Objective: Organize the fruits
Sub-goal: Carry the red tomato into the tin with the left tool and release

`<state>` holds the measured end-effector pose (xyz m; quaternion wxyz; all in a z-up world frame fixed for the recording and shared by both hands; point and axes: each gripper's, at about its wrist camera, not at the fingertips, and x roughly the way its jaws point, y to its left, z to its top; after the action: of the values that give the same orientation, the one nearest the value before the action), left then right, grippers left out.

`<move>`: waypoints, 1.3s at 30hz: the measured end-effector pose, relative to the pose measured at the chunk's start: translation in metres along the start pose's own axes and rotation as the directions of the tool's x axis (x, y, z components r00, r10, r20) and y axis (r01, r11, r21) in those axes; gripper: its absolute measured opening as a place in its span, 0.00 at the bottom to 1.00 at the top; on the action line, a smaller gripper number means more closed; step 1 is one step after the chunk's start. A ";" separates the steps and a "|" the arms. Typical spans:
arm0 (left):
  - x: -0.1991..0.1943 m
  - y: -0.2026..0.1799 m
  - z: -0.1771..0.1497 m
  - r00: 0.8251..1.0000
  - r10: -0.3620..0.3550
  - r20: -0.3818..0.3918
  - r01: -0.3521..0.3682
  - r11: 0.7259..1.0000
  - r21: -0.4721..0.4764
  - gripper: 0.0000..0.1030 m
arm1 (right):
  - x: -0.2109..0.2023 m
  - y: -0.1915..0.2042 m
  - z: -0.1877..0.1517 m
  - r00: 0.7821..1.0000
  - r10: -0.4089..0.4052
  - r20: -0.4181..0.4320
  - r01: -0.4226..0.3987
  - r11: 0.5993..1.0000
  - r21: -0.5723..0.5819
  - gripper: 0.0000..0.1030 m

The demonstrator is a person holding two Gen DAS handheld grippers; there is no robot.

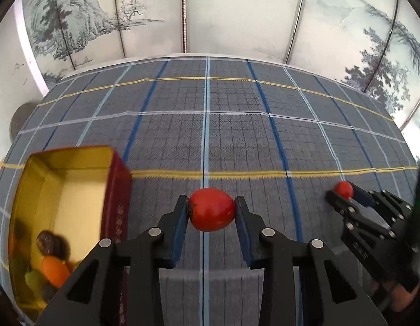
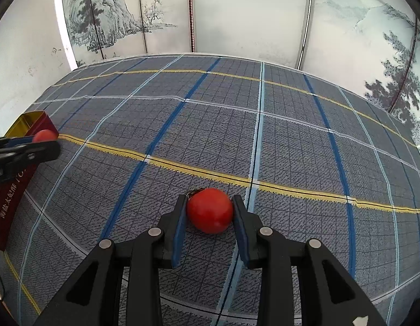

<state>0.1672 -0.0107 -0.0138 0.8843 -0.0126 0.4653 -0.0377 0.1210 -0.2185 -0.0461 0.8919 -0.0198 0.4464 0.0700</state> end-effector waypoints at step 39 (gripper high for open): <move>-0.072 0.167 -0.088 0.994 0.097 -0.057 -0.109 0.958 -0.265 0.34 | -0.001 0.000 -0.001 1.000 -0.016 -0.001 0.016 1.000 -0.008 0.30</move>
<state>0.0627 0.1626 -0.0141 0.8649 -0.1066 0.4853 0.0713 0.1194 -0.2190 -0.0457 0.8922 -0.0271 0.4462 0.0647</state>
